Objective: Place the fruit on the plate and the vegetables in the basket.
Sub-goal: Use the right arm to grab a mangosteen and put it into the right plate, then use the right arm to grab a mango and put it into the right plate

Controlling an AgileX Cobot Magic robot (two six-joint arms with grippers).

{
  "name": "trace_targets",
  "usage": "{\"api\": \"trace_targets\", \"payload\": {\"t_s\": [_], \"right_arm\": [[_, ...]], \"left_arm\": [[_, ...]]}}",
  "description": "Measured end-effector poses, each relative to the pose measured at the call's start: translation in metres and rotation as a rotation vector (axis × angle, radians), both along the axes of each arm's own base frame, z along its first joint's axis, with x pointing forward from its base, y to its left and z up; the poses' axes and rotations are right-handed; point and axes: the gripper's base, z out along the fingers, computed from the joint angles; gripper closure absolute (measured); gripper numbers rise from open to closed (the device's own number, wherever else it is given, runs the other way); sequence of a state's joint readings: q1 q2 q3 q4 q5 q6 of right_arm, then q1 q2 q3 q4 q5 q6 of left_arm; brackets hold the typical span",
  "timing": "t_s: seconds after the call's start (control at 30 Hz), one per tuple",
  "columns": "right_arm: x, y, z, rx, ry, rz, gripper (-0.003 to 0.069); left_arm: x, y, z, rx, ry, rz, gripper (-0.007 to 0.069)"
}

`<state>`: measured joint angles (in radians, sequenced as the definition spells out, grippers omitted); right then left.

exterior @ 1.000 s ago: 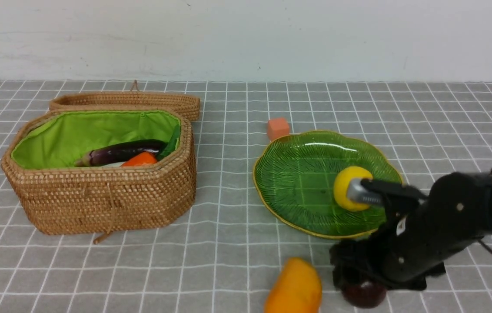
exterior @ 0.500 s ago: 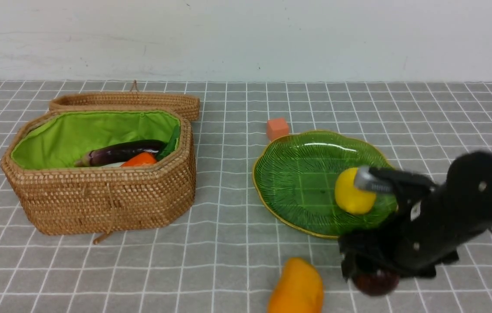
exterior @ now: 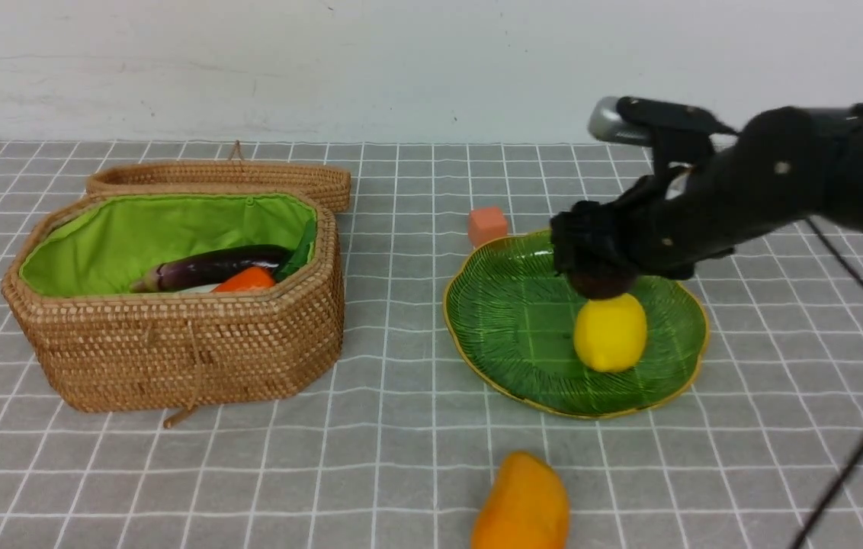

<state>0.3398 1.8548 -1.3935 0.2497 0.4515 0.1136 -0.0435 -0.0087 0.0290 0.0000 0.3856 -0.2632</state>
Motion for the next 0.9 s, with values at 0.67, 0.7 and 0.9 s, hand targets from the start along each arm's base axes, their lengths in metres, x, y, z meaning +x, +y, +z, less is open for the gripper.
{"api": "trace_targets", "payload": {"t_s": [0.67, 0.7, 0.9], "right_arm": [[-0.020, 0.004, 0.019, -0.035, 0.170, 0.074, 0.0073], [-0.021, 0.005, 0.019, -0.036, 0.178, 0.076, 0.0076], [-0.085, 0.046, 0.026, 0.022, 0.333, 0.092, 0.0106]], "left_arm": [[0.000, 0.000, 0.000, 0.000, 0.000, 0.000, 0.0431], [0.000, 0.000, 0.000, 0.000, 0.000, 0.000, 0.0430], [0.000, 0.000, 0.000, 0.000, 0.000, 0.000, 0.0424]]}}
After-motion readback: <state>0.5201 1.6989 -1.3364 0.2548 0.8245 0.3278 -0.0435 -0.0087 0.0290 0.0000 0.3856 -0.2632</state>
